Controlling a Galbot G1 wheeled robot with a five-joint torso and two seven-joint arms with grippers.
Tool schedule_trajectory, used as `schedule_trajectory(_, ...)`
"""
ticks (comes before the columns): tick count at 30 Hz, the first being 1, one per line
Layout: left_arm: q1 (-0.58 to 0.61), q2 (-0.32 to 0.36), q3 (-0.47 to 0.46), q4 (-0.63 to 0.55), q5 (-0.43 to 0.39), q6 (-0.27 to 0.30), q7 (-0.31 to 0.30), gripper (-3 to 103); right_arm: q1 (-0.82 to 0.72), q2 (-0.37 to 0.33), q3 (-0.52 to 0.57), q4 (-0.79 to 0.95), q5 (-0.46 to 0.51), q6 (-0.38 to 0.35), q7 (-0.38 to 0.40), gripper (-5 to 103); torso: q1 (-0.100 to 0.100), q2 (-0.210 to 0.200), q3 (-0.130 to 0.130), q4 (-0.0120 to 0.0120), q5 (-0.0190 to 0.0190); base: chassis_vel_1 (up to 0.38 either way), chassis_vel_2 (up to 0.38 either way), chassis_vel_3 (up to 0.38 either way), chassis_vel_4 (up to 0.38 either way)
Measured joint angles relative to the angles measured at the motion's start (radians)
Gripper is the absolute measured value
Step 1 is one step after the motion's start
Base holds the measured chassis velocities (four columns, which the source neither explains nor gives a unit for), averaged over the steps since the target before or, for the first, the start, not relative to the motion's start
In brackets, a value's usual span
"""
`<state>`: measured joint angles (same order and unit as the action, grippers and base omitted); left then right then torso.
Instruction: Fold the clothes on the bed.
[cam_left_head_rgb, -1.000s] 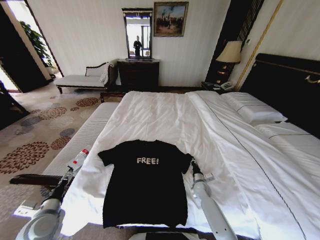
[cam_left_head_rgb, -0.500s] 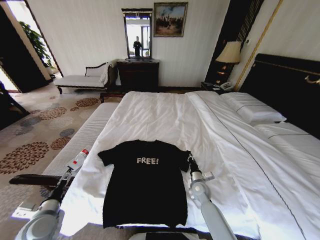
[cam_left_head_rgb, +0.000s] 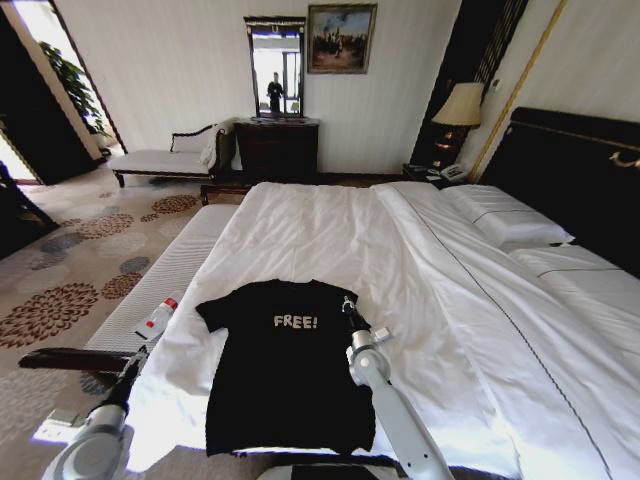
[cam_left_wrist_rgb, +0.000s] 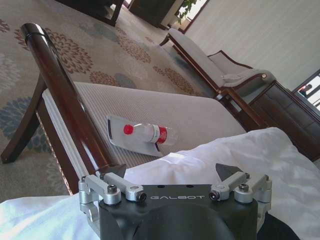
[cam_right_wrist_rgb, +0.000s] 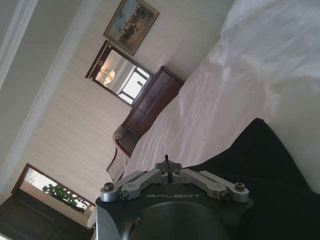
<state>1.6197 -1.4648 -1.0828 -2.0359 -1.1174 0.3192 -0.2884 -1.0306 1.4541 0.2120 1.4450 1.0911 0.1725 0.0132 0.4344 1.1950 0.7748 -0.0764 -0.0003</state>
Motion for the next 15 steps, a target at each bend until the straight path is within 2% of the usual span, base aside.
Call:
schedule_trajectory(6,-0.011,-0.002,0.006,0.005,0.006,0.003,-0.003,100,0.037,0.045,-0.060,-0.073,-0.046,0.005,-0.005,0,0.000,0.000,0.000,0.0000,0.0001,0.000,0.000,0.000,0.000)
schedule_trajectory(15,-0.011,-0.001,0.009,0.012,0.014,0.003,-0.003,100,0.046,0.063,-0.075,-0.115,-0.092,0.029,-0.008,0,0.000,0.000,0.000,0.0001,0.0002,0.000,0.000,0.000,0.000)
